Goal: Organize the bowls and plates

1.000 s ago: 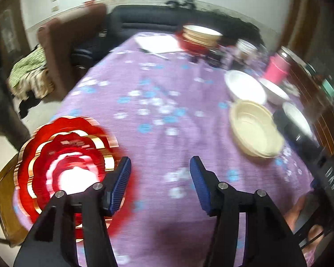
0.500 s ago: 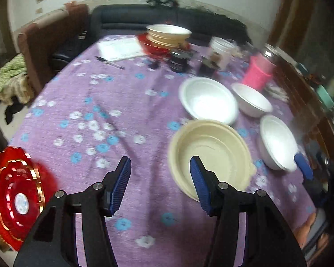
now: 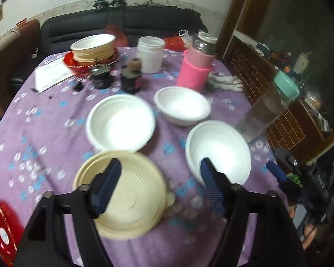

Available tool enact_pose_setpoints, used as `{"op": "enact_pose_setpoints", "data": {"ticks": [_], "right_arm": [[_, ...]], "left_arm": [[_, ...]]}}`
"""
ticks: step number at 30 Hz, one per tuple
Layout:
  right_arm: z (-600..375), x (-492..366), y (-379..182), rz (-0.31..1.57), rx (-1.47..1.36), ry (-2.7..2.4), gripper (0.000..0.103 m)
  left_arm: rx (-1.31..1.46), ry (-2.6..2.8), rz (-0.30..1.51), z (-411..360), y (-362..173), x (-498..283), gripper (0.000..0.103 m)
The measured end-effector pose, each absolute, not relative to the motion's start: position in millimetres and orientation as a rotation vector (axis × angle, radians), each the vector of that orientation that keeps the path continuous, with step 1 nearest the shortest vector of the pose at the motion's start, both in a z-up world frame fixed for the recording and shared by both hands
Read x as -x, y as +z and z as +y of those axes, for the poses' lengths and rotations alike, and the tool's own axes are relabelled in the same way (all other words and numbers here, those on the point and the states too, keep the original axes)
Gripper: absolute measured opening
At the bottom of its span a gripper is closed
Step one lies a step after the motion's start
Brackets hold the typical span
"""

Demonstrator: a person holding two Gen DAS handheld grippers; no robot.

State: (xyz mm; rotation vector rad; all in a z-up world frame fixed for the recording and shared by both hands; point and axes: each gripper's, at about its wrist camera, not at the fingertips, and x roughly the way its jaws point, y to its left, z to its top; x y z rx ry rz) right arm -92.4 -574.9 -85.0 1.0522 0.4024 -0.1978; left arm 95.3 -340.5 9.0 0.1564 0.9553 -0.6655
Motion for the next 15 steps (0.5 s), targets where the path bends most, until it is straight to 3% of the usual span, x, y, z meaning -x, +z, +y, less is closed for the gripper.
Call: {"op": "enact_pose_setpoints", "data": {"ticks": [4,15], "right_arm": [[-598.1,82.0,-81.0,0.516,-1.037,-0.271,0.070],[-623.2,73.2,-136.5,0.523,-1.162,-0.247,0.070]], "left_arm": [[-0.114,-0.677,1.053,-373.8,-7.4,-117.4,0.075],[-0.110,-0.624,1.099,-410.7,-47.8,-128.2,0.075]]}}
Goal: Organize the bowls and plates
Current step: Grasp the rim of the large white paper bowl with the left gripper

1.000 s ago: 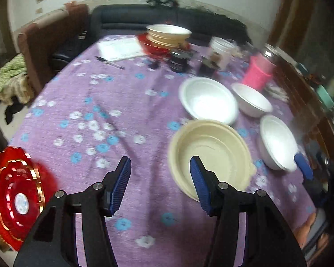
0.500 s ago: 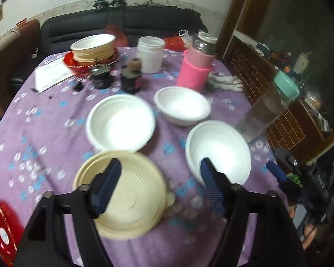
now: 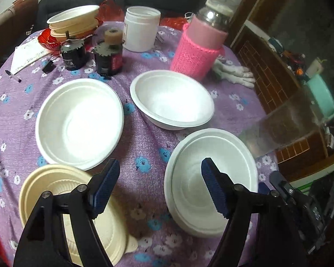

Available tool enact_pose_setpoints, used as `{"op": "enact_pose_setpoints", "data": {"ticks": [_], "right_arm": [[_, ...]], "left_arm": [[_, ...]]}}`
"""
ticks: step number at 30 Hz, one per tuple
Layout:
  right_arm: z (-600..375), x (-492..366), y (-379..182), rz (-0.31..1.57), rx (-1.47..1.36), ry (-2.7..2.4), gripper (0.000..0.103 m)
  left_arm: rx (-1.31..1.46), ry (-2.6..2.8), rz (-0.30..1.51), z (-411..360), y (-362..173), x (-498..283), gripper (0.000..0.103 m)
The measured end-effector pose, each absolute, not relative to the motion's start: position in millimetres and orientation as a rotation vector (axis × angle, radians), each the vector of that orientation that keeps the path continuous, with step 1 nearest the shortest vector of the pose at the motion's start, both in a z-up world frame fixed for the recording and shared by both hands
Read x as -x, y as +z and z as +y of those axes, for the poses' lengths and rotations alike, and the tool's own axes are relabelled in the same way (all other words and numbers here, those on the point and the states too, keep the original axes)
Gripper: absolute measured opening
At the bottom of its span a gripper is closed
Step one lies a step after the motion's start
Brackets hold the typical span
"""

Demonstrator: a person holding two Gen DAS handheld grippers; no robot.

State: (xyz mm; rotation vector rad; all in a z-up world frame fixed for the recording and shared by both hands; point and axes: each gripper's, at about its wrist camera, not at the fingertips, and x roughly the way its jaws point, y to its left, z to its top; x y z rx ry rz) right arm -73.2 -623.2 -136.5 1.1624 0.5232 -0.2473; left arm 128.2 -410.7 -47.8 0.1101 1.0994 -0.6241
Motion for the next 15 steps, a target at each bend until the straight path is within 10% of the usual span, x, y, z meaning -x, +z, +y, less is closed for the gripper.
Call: {"op": "enact_pose_setpoints", "data": {"ticks": [15], "right_arm": [[-617.5,61.6,-142.5,0.559,-1.196,-0.196,0.070]], "left_arm": [[-0.132,-0.655,1.158,-429.3,-62.5,-118.6,0.075]]}}
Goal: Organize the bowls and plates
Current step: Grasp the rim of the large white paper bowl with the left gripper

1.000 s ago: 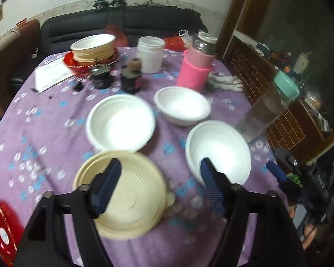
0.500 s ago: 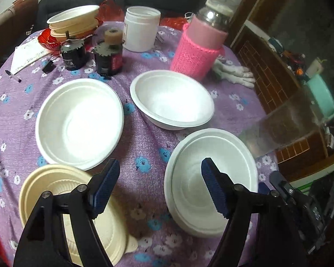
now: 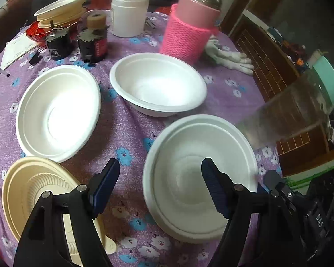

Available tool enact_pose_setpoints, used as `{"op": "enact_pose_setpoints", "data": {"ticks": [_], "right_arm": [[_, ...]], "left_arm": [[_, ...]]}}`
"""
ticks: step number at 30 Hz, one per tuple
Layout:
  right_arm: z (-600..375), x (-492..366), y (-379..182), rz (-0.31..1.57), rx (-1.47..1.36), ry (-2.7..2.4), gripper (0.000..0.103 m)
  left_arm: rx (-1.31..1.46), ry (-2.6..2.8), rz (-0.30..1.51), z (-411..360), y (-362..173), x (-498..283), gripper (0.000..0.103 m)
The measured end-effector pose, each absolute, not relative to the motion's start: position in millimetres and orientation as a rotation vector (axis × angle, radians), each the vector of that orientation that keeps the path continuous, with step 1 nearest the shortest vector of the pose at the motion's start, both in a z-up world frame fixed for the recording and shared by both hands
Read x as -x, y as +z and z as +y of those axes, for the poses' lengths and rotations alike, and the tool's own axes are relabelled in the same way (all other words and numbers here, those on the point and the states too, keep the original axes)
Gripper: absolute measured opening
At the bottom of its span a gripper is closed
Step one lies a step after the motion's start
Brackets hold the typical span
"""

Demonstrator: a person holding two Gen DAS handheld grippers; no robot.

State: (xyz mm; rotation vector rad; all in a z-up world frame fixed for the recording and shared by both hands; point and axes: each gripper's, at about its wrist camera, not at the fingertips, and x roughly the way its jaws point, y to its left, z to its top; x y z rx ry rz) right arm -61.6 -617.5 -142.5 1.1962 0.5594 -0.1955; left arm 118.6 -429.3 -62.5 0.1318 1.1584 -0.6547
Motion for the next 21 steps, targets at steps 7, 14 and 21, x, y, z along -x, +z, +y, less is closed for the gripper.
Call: {"op": "enact_pose_setpoints", "data": {"ticks": [7,14,21], "right_arm": [[-614.8,55.2,-144.7,0.569,-1.210,-0.178,0.070],[-612.7,50.3,-150.3,0.578,-1.233,-0.174,0.070],[-612.4,46.4,-155.0,0.586,-1.253,-0.155,0.070]], "left_arm": [[-0.186,-0.617,1.156,-434.6,-73.4,-115.6,0.075],[-0.189,-0.618,1.173,-436.6,-83.0,-113.6,0.075],[-0.226,-0.609,1.150,-439.2,-83.7,-111.4,0.075]]}}
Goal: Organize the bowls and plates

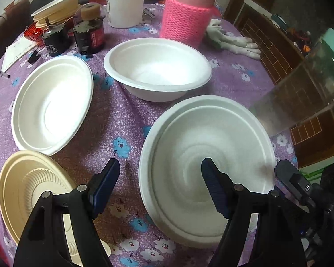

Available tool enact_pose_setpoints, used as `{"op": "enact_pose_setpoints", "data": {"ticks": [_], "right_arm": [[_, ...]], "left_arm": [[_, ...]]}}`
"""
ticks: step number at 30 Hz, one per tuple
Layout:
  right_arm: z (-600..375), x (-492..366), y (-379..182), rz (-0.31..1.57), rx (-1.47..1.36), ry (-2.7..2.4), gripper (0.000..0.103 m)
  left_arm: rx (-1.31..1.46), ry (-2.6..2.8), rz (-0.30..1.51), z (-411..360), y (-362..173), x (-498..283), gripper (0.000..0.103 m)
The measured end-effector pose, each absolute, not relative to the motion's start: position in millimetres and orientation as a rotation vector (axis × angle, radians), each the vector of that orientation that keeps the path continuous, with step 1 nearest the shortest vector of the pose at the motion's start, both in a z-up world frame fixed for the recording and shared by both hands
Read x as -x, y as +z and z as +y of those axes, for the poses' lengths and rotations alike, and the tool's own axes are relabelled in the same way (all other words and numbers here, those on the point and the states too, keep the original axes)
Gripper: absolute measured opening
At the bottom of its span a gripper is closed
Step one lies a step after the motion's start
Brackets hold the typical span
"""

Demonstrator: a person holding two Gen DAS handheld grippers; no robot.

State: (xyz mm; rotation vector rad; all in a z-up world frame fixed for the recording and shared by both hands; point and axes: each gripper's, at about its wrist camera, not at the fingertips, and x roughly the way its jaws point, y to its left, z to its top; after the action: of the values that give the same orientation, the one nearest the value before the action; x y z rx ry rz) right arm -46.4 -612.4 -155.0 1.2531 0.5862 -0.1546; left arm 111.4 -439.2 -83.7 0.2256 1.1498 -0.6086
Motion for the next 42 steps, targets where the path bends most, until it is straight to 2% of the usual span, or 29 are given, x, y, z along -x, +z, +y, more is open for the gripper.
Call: {"op": "enact_pose_setpoints", "data": {"ticks": [4,5,7,9,11,14,18,22,24,27,42], "right_arm": [[-613.3,45.4,-155.2,0.590,-1.247,-0.178,0.068],[-613.6,45.6,-155.7,0.590,-1.246,-0.183,0.068],[-613.3,44.9,-155.7,0.595,-1.235,-0.196,0.061],[-614.4,45.0,-158.4,0.610,-1.228,-0.210,0.052],[-614.6,42.8,-162.3,0.631,-1.234,-0.221,0.051],[-614.2,42.2,-165.2,0.641,-1.232,-0.226,0.043],[-611.3,40.0,-163.3,0.643,-1.204,-0.245,0.030],[-608.7,34.7,-165.1,0.657,-1.194,-0.255,0.022],[-606.9,32.6,-163.8,0.655,-1.178,-0.258,0.013],[-605.3,30.3,-162.4,0.652,-1.160,-0.265,0.011],[-577.7,32.9,-123.5,0.574,-1.030,-0.199,0.010]], "left_arm": [[-0.230,-0.605,1.135,-438.0,-81.5,-111.1,0.075],[-0.230,-0.603,1.132,-437.3,-81.0,-110.7,0.071],[-0.226,-0.601,1.127,-436.4,-80.6,-111.3,0.064],[-0.222,-0.598,1.131,-435.1,-81.5,-112.4,0.061],[-0.221,-0.599,1.141,-435.0,-84.0,-112.9,0.043],[-0.211,-0.605,1.163,-435.7,-88.1,-114.2,0.031],[-0.204,-0.614,1.167,-435.6,-88.9,-114.5,0.022],[-0.203,-0.621,1.159,-434.0,-87.5,-114.4,0.010],[-0.197,-0.628,1.163,-433.6,-87.9,-114.2,0.010],[-0.207,-0.632,1.157,-434.5,-88.3,-111.9,0.009],[-0.143,-0.655,1.080,-388.4,-43.8,-99.1,0.008]]}}
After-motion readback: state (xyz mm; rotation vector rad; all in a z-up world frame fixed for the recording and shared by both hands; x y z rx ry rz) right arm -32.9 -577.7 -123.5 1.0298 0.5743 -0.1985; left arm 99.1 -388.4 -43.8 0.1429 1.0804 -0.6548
